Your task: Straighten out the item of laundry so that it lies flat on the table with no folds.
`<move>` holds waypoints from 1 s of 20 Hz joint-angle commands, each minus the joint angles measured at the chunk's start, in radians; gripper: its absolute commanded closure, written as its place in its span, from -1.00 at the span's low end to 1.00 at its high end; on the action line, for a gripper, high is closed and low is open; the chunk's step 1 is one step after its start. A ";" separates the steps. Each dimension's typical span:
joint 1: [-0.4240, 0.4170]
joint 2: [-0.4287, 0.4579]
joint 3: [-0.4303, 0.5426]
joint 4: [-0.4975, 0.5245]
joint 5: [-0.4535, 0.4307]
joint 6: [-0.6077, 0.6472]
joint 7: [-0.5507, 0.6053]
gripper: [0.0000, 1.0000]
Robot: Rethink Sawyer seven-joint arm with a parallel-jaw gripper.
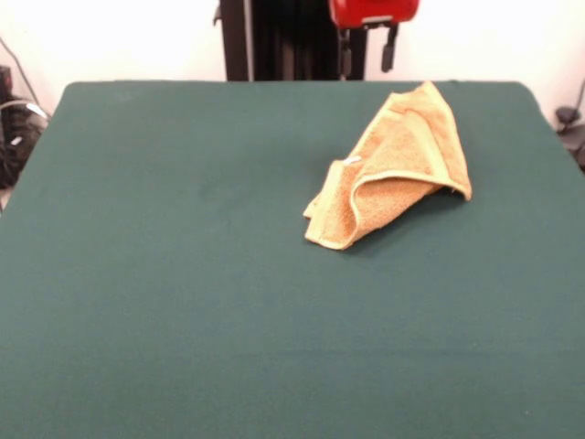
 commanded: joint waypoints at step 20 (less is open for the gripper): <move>0.122 0.015 0.047 -0.035 0.052 0.027 0.176 -1.00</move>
